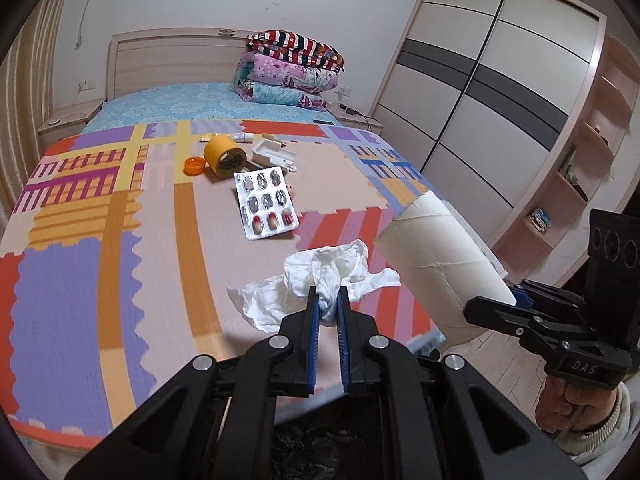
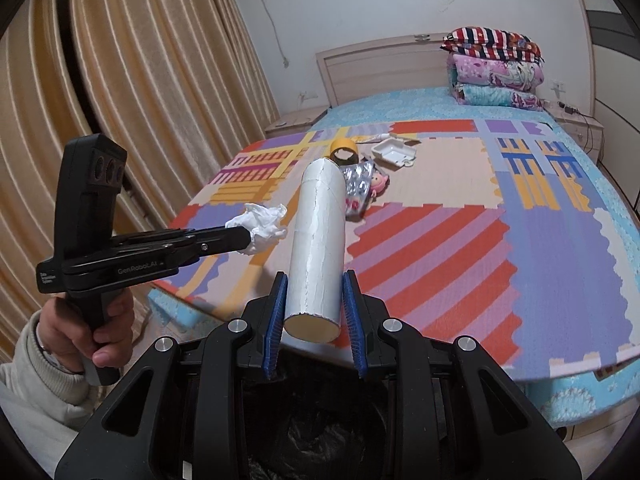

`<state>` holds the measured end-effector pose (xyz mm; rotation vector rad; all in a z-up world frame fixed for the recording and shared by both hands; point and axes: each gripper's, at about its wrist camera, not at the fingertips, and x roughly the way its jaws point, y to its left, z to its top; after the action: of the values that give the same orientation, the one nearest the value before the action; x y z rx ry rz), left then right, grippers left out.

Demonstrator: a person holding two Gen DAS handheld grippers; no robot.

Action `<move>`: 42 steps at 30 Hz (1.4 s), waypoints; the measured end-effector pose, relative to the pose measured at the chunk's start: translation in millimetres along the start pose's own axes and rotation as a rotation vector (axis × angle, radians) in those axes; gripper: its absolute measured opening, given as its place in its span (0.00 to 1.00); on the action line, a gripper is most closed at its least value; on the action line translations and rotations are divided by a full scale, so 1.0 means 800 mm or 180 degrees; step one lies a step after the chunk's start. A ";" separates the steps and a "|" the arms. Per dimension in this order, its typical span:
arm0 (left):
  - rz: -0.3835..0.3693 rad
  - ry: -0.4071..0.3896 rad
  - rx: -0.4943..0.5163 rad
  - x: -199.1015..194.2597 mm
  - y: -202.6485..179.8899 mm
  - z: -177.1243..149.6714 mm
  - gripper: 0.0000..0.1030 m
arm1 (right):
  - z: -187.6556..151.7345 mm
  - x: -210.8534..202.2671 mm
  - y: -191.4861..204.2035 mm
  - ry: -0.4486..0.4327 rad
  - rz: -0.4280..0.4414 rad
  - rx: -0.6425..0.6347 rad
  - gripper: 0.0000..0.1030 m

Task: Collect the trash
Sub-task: 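Lift the tissue with the left tool and carry both items toward the bin, then open the left and right tools over the black bin, dropping tissue and tube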

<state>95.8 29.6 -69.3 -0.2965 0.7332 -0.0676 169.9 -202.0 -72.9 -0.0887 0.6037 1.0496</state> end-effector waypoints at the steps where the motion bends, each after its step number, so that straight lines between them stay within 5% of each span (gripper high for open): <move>1: -0.0020 0.0009 0.0001 -0.003 -0.002 -0.006 0.08 | -0.005 -0.002 0.002 0.0023 0.0011 -0.0011 0.27; 14: -0.0283 0.0382 0.0063 -0.009 -0.025 -0.097 0.08 | -0.083 0.006 0.022 0.0497 0.0132 -0.0085 0.27; 31: -0.0210 0.1289 -0.0279 0.086 0.002 -0.206 0.08 | -0.191 0.088 0.002 0.1447 0.0086 0.0138 0.28; 42: -0.0144 0.1647 -0.0380 0.128 0.016 -0.238 0.09 | -0.210 0.117 -0.009 0.1700 0.0036 0.0246 0.29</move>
<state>44.2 -21.3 -272.8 -0.4161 1.2468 -0.1471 137.6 -190.4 -262.5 -0.3042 1.1274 1.0142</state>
